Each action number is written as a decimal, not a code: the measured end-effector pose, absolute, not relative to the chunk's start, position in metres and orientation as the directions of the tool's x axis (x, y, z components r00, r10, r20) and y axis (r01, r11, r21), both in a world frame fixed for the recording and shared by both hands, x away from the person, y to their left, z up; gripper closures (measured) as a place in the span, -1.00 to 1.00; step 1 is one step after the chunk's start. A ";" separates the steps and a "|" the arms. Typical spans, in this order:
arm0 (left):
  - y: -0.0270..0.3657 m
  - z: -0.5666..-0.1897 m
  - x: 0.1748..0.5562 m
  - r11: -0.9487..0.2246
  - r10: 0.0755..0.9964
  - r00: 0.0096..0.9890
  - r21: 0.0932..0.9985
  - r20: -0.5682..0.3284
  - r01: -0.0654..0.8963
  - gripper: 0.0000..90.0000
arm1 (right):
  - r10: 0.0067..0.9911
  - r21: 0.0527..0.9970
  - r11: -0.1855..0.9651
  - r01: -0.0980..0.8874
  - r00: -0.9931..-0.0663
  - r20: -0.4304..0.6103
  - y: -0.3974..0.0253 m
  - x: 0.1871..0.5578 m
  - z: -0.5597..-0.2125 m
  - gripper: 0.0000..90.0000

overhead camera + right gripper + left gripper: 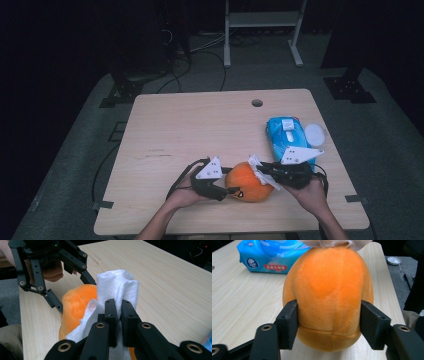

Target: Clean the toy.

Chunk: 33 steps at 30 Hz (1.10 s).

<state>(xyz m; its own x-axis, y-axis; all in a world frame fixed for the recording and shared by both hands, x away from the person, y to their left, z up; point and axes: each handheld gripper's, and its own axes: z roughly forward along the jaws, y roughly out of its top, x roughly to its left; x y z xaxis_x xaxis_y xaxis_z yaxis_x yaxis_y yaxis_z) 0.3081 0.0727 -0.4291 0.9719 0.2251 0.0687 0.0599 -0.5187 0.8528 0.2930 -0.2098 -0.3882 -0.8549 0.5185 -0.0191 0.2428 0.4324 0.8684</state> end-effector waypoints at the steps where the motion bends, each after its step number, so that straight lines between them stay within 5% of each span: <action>1: 0.073 -0.429 0.309 -0.518 0.224 0.973 0.852 0.058 0.069 -0.23 | 0.517 0.869 0.429 0.246 -0.856 -0.014 -0.209 0.293 -0.389 0.87; 7: 0.070 -0.421 0.308 -0.476 0.227 0.974 0.874 0.012 0.100 -0.56 | 0.496 0.868 0.434 0.243 -0.868 -0.005 -0.200 0.290 -0.392 0.87; 15: 0.075 -0.427 0.307 -0.504 0.220 0.975 0.860 0.038 0.080 -0.17 | 0.464 0.864 0.463 0.200 -0.885 -0.044 -0.187 0.285 -0.390 0.87; 33: 0.082 -0.435 0.309 -0.514 0.196 0.980 0.853 0.009 0.095 -0.13 | 0.523 0.849 0.447 0.280 -0.853 0.006 -0.219 0.284 -0.401 0.87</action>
<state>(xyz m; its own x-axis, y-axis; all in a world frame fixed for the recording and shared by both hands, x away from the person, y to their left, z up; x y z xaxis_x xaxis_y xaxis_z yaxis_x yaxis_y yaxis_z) 0.3095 0.0819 -0.4348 0.9805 0.1964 0.0091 0.0949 -0.5138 0.8527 0.2837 -0.2187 -0.4007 -0.8526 0.5225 0.0061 0.2803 0.4474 0.8492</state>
